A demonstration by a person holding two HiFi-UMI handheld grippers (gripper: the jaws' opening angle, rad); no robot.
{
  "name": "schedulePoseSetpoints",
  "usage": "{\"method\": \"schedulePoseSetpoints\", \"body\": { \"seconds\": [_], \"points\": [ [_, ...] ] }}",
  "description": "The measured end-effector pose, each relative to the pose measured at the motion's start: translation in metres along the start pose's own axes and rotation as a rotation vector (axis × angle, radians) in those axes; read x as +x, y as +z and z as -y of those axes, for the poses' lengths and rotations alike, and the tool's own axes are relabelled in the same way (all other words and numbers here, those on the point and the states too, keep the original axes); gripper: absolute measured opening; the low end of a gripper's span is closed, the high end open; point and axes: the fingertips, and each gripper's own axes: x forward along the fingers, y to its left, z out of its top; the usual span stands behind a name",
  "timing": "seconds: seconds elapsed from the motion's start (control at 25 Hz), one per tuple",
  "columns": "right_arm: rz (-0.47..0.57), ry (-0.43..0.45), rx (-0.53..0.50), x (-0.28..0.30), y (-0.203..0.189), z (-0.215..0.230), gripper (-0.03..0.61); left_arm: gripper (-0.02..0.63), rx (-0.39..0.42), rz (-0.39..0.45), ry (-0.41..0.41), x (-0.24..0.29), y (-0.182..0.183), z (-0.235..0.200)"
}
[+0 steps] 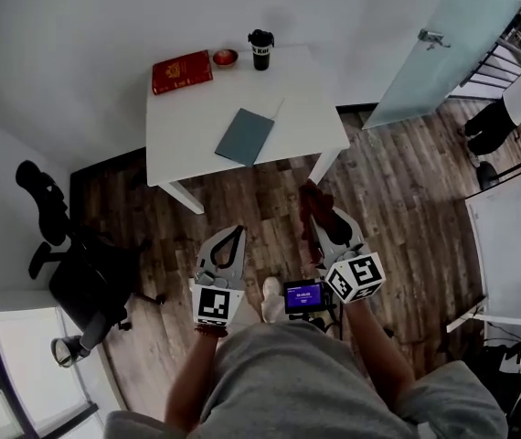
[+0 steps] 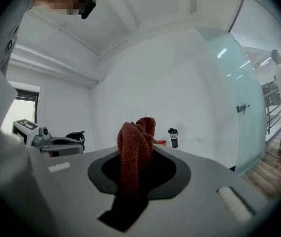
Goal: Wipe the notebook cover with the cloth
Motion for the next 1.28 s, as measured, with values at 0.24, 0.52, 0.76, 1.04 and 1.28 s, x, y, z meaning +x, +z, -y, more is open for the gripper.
{"method": "schedulePoseSetpoints", "body": {
  "seconds": [0.24,0.52,0.76,1.04,1.28],
  "points": [
    [-0.056,0.048,-0.014,0.052,-0.010,0.022,0.087,-0.005,-0.016,-0.041,0.050,0.019,-0.017,-0.032],
    [-0.095,0.059,-0.027,0.130,-0.018,0.035,0.087,-0.003,-0.022,-0.094,0.039,0.055,-0.063,-0.087],
    [-0.148,0.047,-0.057,0.197,-0.017,0.049,0.087,0.004,-0.052,-0.115,-0.008,0.102,-0.089,-0.138],
    [-0.184,0.026,-0.073,0.288,-0.013,0.056,0.087,0.041,-0.059,-0.158,-0.049,0.142,-0.135,-0.206],
    [-0.221,0.014,-0.063,0.344,-0.025,0.056,0.087,0.081,-0.092,-0.203,-0.109,0.159,-0.175,-0.248]
  ]
}}
